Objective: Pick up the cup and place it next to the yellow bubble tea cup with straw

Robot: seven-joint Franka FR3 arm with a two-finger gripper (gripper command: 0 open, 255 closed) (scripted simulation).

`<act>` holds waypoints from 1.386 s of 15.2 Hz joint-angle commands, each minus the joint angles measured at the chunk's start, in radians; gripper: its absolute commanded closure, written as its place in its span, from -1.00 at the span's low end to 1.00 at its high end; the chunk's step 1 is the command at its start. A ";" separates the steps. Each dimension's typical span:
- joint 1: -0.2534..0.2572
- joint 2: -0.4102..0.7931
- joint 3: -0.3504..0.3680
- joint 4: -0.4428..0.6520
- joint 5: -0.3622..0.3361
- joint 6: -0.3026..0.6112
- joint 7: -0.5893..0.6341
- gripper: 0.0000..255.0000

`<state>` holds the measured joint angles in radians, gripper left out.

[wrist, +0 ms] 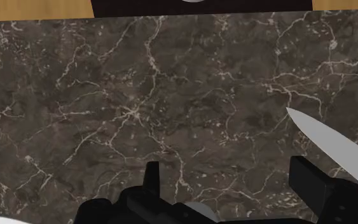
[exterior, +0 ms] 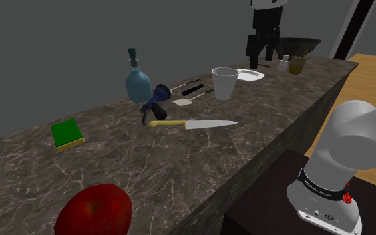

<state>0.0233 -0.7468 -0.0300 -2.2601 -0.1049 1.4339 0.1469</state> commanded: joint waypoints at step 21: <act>-0.004 0.394 0.064 0.043 -0.111 0.450 0.096 -1.00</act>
<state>0.0201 -0.3555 0.0344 -2.2021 -0.2141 1.8653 0.2397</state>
